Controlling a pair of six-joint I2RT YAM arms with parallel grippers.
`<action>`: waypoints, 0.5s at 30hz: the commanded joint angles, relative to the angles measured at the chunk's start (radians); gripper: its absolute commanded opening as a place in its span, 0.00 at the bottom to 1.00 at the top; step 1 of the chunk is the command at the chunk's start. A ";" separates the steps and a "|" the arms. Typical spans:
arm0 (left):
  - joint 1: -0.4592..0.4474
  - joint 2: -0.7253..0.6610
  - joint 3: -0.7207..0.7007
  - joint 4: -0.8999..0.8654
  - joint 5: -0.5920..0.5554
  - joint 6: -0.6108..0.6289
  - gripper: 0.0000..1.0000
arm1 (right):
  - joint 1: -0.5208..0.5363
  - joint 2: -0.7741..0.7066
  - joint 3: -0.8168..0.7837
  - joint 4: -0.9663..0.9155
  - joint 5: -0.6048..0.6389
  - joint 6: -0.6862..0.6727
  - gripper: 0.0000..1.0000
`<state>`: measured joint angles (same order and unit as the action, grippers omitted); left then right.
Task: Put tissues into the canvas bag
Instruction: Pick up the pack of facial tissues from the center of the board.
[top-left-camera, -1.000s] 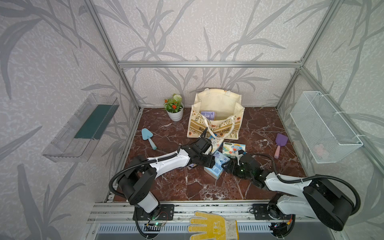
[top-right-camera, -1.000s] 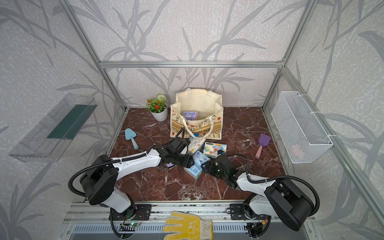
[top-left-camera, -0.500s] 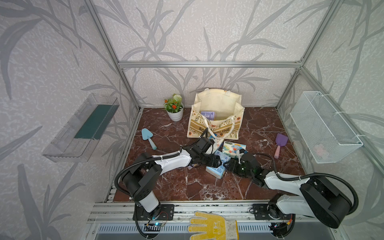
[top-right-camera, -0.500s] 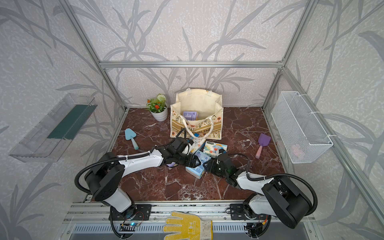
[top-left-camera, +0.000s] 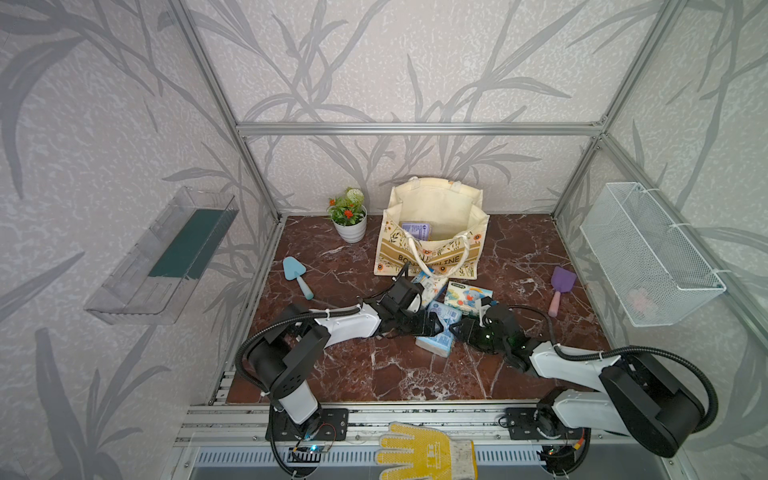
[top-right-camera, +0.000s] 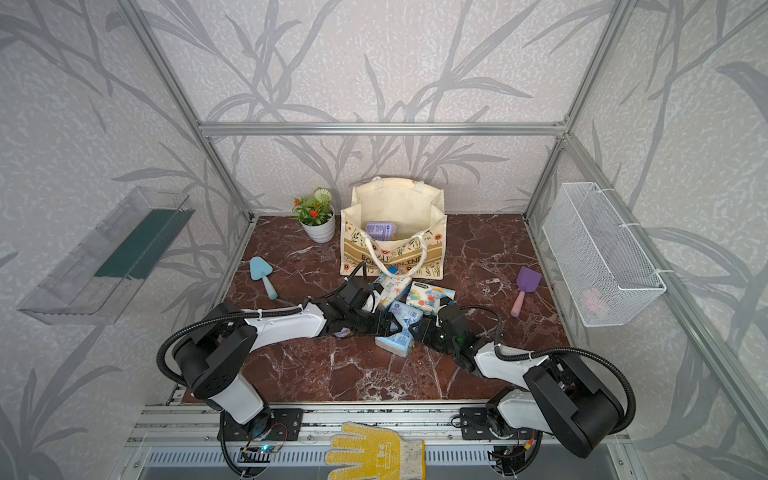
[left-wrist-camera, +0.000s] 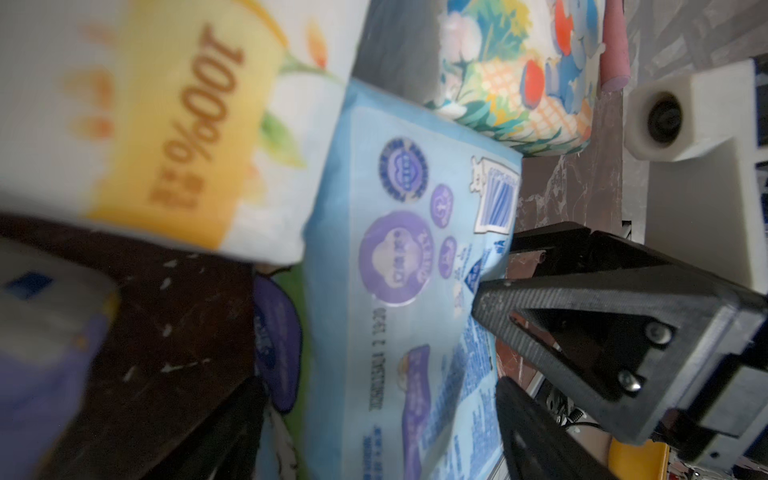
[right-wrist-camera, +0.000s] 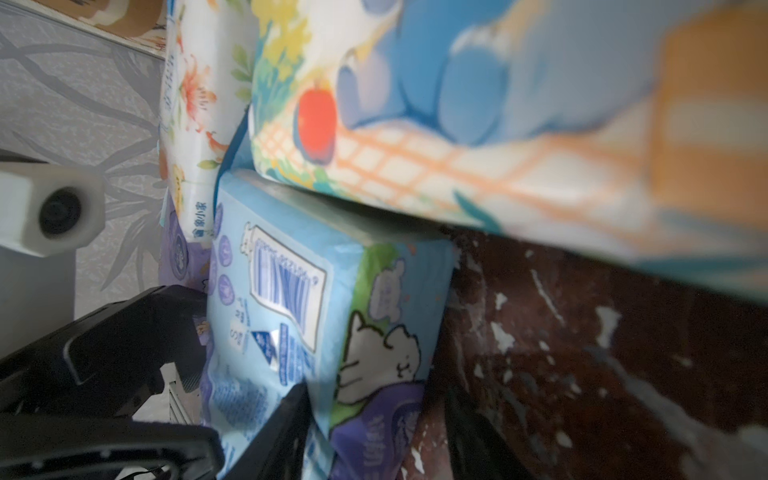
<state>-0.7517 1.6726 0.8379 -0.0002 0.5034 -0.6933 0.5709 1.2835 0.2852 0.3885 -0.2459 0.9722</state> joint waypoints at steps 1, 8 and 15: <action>0.004 0.025 -0.009 0.040 0.035 -0.050 0.83 | -0.004 -0.017 -0.025 -0.094 0.021 -0.019 0.53; 0.014 0.061 -0.014 0.148 0.094 -0.103 0.77 | -0.005 -0.037 -0.047 -0.103 0.017 -0.020 0.58; 0.014 0.050 -0.013 0.205 0.114 -0.133 0.74 | -0.005 -0.039 -0.058 -0.100 0.023 -0.016 0.56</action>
<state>-0.7383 1.7245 0.8288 0.1360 0.5838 -0.7902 0.5686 1.2469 0.2562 0.3656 -0.2436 0.9684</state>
